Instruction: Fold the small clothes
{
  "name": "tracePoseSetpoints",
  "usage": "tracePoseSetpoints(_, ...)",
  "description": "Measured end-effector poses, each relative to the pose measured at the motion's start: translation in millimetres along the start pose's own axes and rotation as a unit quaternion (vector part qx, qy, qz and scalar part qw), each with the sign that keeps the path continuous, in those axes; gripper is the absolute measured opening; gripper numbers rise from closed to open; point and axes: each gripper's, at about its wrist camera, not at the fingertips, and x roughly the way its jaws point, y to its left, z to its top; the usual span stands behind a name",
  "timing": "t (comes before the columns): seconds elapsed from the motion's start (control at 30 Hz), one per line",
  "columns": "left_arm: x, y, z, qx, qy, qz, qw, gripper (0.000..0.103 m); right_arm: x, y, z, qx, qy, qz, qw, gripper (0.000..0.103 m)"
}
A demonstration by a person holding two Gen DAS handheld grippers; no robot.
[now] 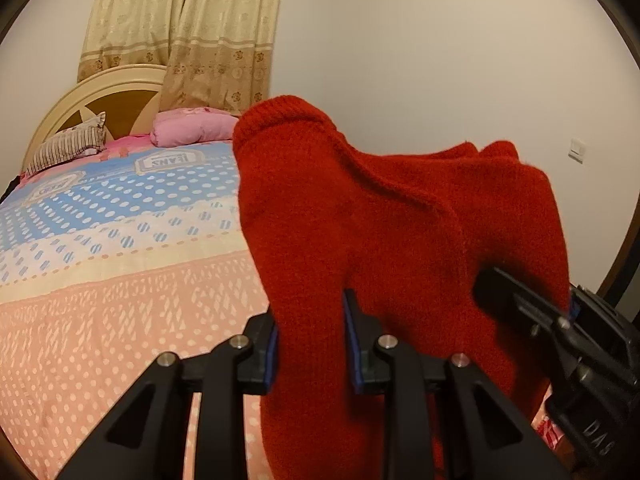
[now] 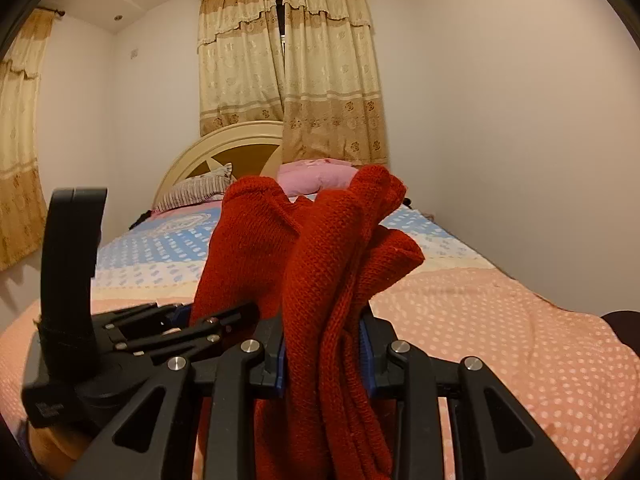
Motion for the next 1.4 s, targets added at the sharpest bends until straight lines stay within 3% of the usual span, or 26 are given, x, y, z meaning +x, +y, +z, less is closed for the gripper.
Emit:
tracePoseSetpoints(0.63, 9.0, -45.8, -15.6, 0.032, 0.018, -0.023, 0.9991, 0.026, -24.2, -17.4, -24.6, -0.009, -0.004, -0.054, 0.998, 0.028)
tracePoseSetpoints(1.17, 54.9, -83.6, -10.6, 0.056, 0.038, -0.058, 0.9960, 0.026, -10.4, -55.0, -33.4, 0.006, 0.000, -0.117, 0.993, 0.028)
tracePoseSetpoints(1.4, 83.2, -102.5, -2.2, 0.075, 0.037, -0.053, 0.9951, 0.025, 6.5, -85.8, -27.9, 0.016, -0.006, -0.151, 0.988, 0.028)
